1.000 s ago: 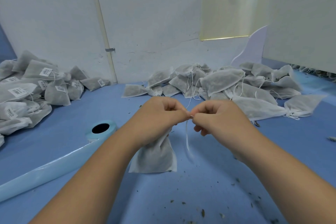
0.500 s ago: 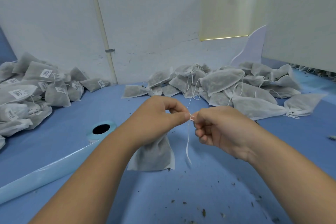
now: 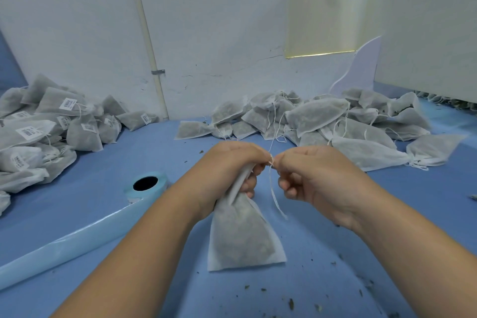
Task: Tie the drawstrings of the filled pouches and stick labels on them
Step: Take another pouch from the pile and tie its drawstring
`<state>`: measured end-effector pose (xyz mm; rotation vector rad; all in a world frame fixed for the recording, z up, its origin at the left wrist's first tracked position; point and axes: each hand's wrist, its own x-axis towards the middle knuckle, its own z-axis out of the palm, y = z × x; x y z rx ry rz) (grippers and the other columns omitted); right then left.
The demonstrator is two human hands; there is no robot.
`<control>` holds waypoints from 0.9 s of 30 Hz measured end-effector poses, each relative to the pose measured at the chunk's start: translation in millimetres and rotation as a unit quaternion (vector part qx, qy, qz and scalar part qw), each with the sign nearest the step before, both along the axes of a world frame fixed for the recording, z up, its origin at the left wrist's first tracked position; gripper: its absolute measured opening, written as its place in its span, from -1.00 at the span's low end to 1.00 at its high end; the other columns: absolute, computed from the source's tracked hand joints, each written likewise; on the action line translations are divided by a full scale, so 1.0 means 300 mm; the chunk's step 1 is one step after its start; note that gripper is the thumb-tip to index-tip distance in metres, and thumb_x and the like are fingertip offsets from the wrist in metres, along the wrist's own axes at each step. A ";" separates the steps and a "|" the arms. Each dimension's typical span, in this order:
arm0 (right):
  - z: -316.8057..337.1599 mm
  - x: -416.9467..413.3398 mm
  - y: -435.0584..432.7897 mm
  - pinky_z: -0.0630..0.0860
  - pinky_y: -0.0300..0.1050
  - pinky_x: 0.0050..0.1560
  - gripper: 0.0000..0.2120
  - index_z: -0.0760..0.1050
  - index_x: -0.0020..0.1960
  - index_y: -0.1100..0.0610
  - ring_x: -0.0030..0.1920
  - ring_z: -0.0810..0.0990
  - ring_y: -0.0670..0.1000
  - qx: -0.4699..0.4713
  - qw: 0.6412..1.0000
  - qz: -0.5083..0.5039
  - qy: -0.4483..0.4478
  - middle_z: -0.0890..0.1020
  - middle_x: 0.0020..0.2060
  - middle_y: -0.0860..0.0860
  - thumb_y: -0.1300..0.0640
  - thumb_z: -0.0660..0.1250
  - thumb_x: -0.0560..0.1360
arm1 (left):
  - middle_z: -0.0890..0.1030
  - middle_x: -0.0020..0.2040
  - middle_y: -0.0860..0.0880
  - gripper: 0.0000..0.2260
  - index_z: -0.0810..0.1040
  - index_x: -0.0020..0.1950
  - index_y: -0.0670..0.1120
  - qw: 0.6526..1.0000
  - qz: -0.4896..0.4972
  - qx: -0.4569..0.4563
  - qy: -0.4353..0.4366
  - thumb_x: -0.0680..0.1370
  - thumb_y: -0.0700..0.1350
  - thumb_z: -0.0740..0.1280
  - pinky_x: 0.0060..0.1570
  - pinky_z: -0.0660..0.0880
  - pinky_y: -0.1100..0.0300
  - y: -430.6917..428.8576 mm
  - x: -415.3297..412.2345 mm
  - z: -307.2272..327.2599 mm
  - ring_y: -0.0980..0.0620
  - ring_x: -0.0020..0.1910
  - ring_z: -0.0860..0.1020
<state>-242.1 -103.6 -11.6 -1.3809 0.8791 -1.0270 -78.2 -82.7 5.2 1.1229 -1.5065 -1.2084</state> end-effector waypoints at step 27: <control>0.022 0.016 0.056 0.32 -0.34 -0.43 -0.85 0.55 -0.32 0.01 -0.46 0.39 -0.14 -0.276 0.938 -0.173 0.121 0.49 -0.48 -0.15 0.25 0.34 0.33 | 0.41 -0.36 -0.04 -0.85 0.49 -0.35 -0.11 0.998 0.010 0.022 0.057 0.36 -0.09 0.39 -0.42 0.34 0.18 -0.006 0.003 -0.015 0.05 -0.52 0.24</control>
